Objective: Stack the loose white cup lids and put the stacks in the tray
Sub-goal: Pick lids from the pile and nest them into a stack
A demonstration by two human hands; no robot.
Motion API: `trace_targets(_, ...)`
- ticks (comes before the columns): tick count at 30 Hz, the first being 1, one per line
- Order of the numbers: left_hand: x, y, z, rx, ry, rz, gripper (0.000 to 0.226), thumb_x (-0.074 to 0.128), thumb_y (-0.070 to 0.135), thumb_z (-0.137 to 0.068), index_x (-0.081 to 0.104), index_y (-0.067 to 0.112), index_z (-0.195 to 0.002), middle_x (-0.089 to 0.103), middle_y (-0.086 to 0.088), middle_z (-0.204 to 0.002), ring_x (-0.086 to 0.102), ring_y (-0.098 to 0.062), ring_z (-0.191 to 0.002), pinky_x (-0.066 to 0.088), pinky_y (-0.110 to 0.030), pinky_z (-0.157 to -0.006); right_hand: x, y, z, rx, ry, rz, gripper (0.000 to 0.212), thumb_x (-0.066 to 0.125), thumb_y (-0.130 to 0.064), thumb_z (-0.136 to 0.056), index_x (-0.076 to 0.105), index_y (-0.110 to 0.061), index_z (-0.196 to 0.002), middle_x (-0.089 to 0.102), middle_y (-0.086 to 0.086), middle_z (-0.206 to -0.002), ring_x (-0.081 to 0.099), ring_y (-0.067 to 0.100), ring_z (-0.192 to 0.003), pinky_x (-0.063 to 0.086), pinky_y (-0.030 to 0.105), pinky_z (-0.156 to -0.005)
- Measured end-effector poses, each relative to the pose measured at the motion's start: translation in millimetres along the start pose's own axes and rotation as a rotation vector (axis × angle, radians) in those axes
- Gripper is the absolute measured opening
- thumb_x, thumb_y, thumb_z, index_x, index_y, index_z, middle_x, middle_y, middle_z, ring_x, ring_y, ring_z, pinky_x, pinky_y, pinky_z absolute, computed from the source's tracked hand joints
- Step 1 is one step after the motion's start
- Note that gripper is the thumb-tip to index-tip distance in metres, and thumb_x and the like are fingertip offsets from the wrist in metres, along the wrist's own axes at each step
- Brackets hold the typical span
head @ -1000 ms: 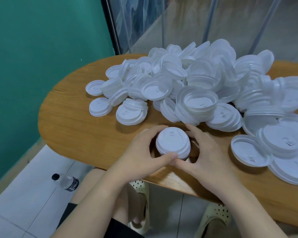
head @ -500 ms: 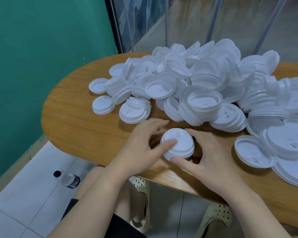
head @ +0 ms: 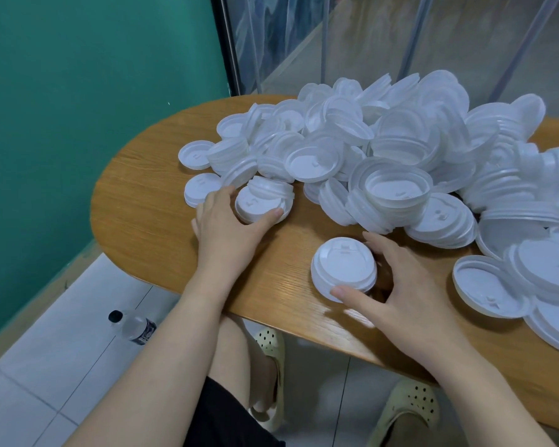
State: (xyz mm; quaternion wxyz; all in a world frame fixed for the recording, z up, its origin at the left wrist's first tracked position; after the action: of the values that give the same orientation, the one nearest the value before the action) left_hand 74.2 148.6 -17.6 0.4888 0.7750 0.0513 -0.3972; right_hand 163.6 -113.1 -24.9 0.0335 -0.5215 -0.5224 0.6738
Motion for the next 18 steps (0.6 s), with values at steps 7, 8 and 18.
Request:
trace_targets(7, -18.6, 0.6, 8.1, 0.010, 0.100, 0.096, 0.066, 0.082, 0.063, -0.073, 0.061, 0.027, -0.125, 0.061, 0.016, -0.122, 0.056, -0.011, -0.121, 0.034, -0.038, -0.112, -1.8, -3.4, -0.7, -0.032, 0.013, -0.011, 0.066, 0.083, -0.058, -0.071, 0.048, -0.053, -0.128, 0.049, -0.040, -0.117, 0.041, -0.019, -0.117, 0.029, -0.003, -0.088)
trace_targets(8, -23.2, 0.1, 11.3, 0.007, 0.121, 0.125, 0.066, 0.080, 0.066, -0.070, 0.062, 0.029, -0.122, 0.062, 0.016, -0.120, 0.057, -0.010, -0.118, 0.038, -0.043, -0.112, -1.5, -3.8, -0.4, -0.038, 0.012, -0.005, 0.066, 0.082, -0.059, -0.071, 0.048, -0.053, -0.128, 0.049, -0.040, -0.117, 0.041, -0.018, -0.118, 0.030, -0.001, -0.089)
trace_targets(18, -21.0, 43.6, 40.2, 0.288, -0.085, 0.362, 0.061, 0.080, 0.053, -0.070, 0.065, 0.025, -0.122, 0.068, 0.017, -0.118, 0.061, -0.003, -0.112, 0.043, -0.016, -0.096, -1.8, -2.9, -0.8, -0.053, 0.007, 0.002, 0.071, 0.083, -0.061, -0.067, 0.049, -0.052, -0.128, 0.049, -0.040, -0.119, 0.041, -0.017, -0.119, 0.032, 0.008, -0.092)
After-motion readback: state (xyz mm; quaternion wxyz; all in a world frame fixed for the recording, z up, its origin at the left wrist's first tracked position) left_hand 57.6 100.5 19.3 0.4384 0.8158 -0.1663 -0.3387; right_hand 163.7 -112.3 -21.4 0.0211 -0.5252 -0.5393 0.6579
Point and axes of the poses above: each hand's wrist, its own z-axis away from the middle knuckle, its own x-axis out of the palm, y = z × x, the point moved 7 cm from there along -z, towards the middle knuckle
